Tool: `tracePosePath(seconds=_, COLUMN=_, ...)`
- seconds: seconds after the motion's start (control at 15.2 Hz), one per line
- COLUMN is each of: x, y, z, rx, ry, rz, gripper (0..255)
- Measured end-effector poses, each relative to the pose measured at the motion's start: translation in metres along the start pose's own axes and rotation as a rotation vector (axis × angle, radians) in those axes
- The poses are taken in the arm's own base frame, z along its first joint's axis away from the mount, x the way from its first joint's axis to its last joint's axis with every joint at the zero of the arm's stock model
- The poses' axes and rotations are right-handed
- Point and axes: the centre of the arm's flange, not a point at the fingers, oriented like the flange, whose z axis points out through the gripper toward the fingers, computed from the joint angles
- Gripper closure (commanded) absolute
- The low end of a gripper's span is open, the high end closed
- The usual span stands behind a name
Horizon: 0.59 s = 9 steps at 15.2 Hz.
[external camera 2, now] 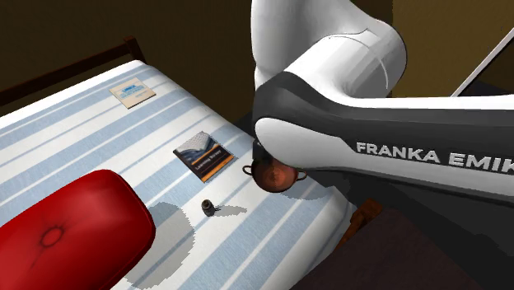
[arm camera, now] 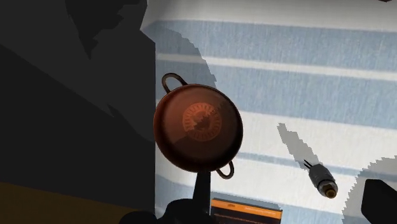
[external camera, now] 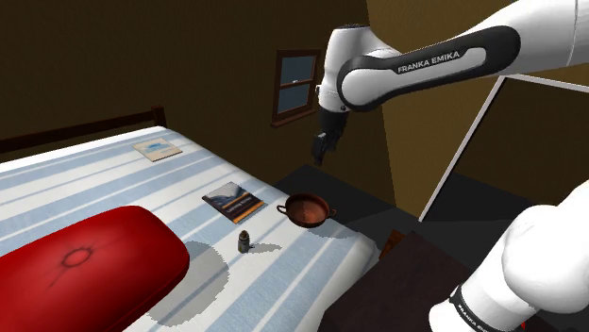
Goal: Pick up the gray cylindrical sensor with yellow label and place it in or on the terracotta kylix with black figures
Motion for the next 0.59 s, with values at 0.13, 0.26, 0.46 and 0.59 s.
tracePosePath(seconds=0.13, x=0.014, y=-0.010, z=0.022, rx=0.006, ry=-0.014, rz=-0.015, gripper=0)
tracePosePath(seconds=0.26, x=0.034, y=-0.019, z=0.040, rx=0.012, ry=-0.027, rz=-0.030, gripper=0)
tracePosePath(seconds=0.46, x=0.058, y=-0.031, z=0.070, rx=0.021, ry=-0.046, rz=-0.052, gripper=0)
tracePosePath(seconds=0.59, x=0.074, y=-0.044, z=0.091, rx=0.028, ry=-0.058, rz=-0.066, gripper=0)
